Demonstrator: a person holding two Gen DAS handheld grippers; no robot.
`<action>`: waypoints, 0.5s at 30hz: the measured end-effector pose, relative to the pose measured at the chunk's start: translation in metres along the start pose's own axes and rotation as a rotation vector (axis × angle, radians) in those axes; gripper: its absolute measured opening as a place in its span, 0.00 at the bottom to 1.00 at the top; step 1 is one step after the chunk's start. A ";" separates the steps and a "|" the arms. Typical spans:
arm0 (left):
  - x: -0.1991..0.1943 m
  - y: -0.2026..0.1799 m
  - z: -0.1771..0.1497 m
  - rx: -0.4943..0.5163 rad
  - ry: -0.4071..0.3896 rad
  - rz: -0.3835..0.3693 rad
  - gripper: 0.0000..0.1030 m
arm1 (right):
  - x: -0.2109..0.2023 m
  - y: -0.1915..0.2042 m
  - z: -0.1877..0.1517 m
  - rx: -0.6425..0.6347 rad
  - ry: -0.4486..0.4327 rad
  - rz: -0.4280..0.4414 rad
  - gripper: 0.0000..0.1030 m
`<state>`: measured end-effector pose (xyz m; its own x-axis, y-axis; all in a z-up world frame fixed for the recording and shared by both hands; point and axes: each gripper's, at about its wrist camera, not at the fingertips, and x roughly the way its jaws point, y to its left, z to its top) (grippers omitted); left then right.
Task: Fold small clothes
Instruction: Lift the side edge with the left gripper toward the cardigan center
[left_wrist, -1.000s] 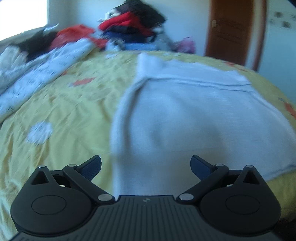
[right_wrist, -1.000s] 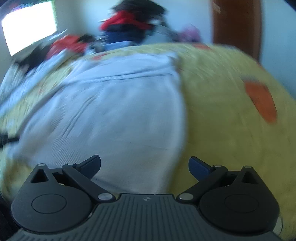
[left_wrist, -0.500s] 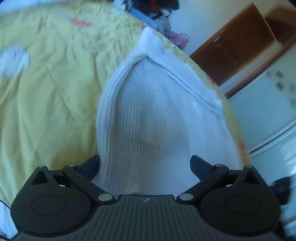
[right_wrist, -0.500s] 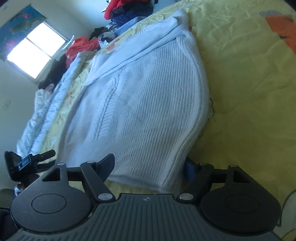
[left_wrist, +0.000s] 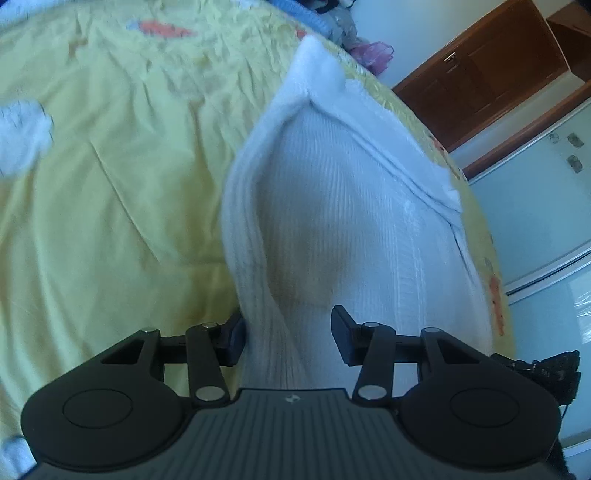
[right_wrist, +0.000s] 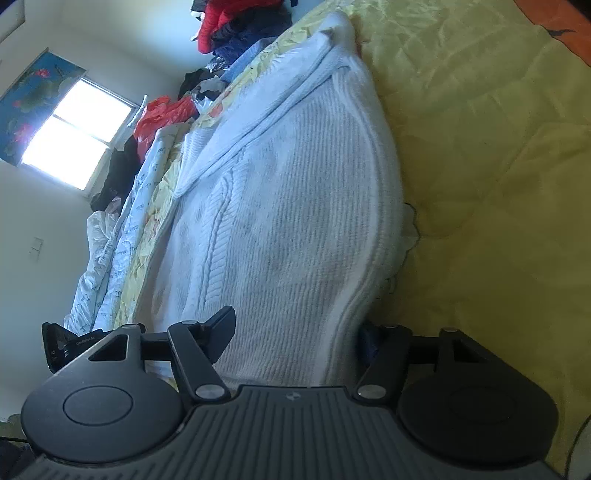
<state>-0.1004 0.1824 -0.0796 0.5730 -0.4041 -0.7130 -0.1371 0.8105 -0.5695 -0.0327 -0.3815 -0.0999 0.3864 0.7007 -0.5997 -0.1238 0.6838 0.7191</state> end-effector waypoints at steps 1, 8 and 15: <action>-0.003 0.001 0.003 0.003 -0.015 -0.001 0.46 | -0.001 -0.001 0.000 0.005 -0.004 0.001 0.66; 0.013 0.007 0.004 -0.011 -0.012 -0.022 0.46 | 0.004 -0.004 0.005 0.014 -0.008 0.022 0.67; 0.007 0.004 -0.003 0.029 0.041 0.000 0.27 | 0.002 -0.014 0.002 0.026 0.006 -0.007 0.31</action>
<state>-0.0998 0.1819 -0.0881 0.5391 -0.4208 -0.7296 -0.1133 0.8221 -0.5579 -0.0279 -0.3905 -0.1105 0.3815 0.6971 -0.6071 -0.0970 0.6833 0.7236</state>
